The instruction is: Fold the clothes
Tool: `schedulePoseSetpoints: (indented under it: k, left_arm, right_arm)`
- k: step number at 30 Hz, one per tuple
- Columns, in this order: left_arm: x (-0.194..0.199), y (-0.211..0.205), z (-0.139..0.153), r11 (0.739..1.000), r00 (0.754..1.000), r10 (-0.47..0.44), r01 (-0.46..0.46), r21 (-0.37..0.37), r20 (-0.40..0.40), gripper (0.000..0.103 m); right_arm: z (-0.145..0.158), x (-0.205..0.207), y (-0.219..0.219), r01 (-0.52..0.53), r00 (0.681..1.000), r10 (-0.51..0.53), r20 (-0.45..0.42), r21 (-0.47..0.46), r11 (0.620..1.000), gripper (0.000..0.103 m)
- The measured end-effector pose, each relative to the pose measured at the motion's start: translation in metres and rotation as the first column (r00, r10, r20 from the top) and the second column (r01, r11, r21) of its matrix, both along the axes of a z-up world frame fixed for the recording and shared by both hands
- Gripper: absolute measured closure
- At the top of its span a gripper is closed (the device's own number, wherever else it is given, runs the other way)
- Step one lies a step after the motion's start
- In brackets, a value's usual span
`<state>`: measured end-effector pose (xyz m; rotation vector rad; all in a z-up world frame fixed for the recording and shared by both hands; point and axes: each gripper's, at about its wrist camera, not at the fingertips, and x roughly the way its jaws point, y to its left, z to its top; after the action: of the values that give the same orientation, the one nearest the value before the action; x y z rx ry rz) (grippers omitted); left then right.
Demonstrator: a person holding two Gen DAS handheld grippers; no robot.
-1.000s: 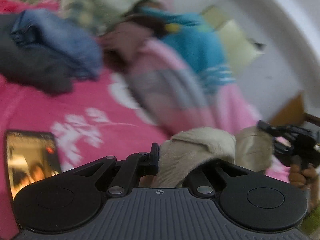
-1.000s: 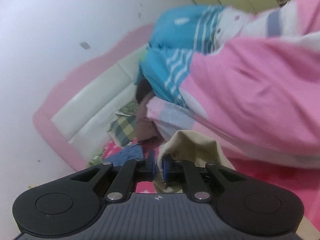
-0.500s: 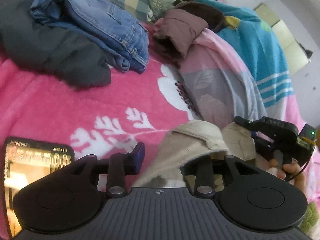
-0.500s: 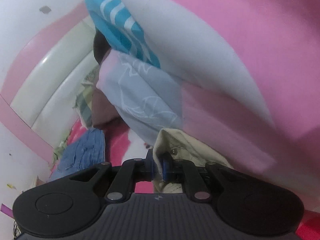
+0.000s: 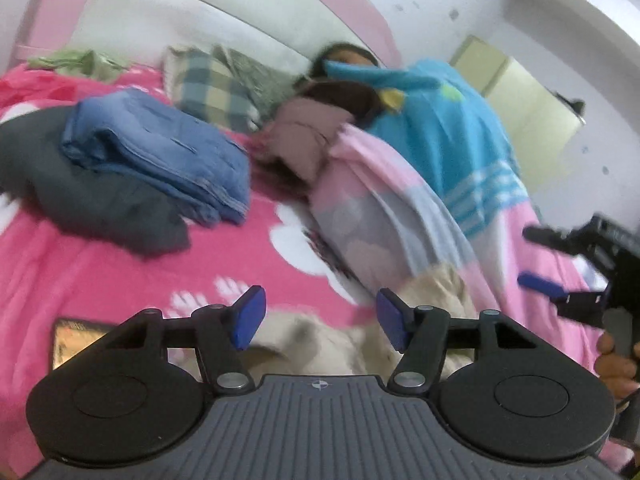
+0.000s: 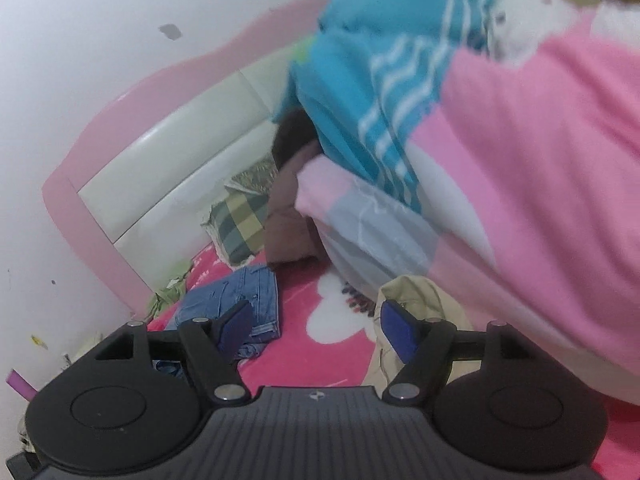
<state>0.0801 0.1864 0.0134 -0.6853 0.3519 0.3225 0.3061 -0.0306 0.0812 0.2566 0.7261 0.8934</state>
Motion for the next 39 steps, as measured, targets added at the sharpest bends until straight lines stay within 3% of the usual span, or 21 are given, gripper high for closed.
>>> schedulePoseSetpoints:
  k: [6, 11, 14, 16, 20, 23, 29, 31, 33, 34, 35, 36, 37, 38, 39]
  left_arm:
    - [-0.029, -0.023, 0.021, 0.988, 0.988, -0.153, 0.152, 0.031, 0.022, 0.042]
    - [-0.059, -0.043, 0.042, 0.943, 0.943, -0.330, 0.328, 0.047, 0.036, 0.042]
    - [-0.065, -0.065, 0.041, 0.885, 0.886, -0.464, 0.465, 0.023, -0.009, 0.042]
    - [-0.068, -0.087, 0.030, 0.841, 0.841, -0.538, 0.540, 0.034, -0.054, 0.042]
    - [-0.070, -0.143, -0.004, 0.740, 0.759, -0.629, 0.651, 0.170, -0.168, 0.042]
    - [-0.063, -0.183, -0.029, 0.657, 0.719, -0.641, 0.695, 0.293, -0.270, 0.042]
    - [-0.039, -0.221, -0.066, 0.541, 0.709, -0.573, 0.704, 0.460, -0.410, 0.044]
    - [-0.034, -0.229, -0.075, 0.499, 0.714, -0.545, 0.698, 0.513, -0.440, 0.046]
    - [-0.030, -0.235, -0.083, 0.468, 0.716, -0.530, 0.694, 0.547, -0.454, 0.061]
    - [-0.034, -0.231, -0.079, 0.470, 0.716, -0.542, 0.692, 0.548, -0.440, 0.075]
    - [-0.038, -0.226, -0.072, 0.476, 0.716, -0.558, 0.691, 0.544, -0.420, 0.090]
    - [-0.043, -0.221, -0.066, 0.483, 0.715, -0.574, 0.689, 0.540, -0.400, 0.093]
    - [-0.047, -0.216, -0.060, 0.489, 0.714, -0.589, 0.688, 0.536, -0.379, 0.097]
    - [-0.052, -0.211, -0.054, 0.495, 0.712, -0.604, 0.687, 0.532, -0.358, 0.098]
    - [-0.056, -0.205, -0.047, 0.501, 0.710, -0.618, 0.686, 0.528, -0.336, 0.099]
  right_arm:
    - [0.036, -0.071, -0.078, 0.028, 0.996, -0.035, 0.080, 0.076, 0.997, 0.033]
    - [0.057, -0.152, -0.177, 0.112, 0.981, -0.127, 0.149, 0.107, 0.988, 0.033]
    - [0.049, -0.197, -0.230, 0.186, 0.969, -0.198, 0.147, 0.088, 0.979, 0.033]
    - [0.031, -0.218, -0.257, 0.233, 0.965, -0.241, 0.101, 0.082, 0.969, 0.032]
    - [-0.040, -0.238, -0.294, 0.332, 0.940, -0.320, -0.118, 0.110, 0.937, 0.032]
    - [-0.101, -0.239, -0.306, 0.415, 0.882, -0.356, -0.310, 0.152, 0.897, 0.032]
    - [-0.165, -0.196, -0.317, 0.544, 0.786, -0.395, -0.476, 0.230, 0.807, 0.027]
    - [-0.183, -0.174, -0.311, 0.544, 0.773, -0.363, -0.520, 0.250, 0.801, 0.026]
    - [-0.196, -0.157, -0.299, 0.533, 0.770, -0.331, -0.545, 0.265, 0.803, 0.026]
    - [-0.198, -0.151, -0.292, 0.529, 0.777, -0.330, -0.536, 0.273, 0.803, 0.028]
    - [-0.196, -0.148, -0.286, 0.518, 0.792, -0.332, -0.513, 0.278, 0.809, 0.040]
    - [-0.192, -0.148, -0.281, 0.512, 0.804, -0.341, -0.487, 0.274, 0.814, 0.047]
    - [-0.186, -0.148, -0.278, 0.509, 0.812, -0.353, -0.465, 0.270, 0.817, 0.065]
    - [-0.180, -0.150, -0.277, 0.506, 0.821, -0.360, -0.444, 0.272, 0.818, 0.076]
    - [-0.174, -0.154, -0.277, 0.504, 0.827, -0.363, -0.429, 0.281, 0.816, 0.079]
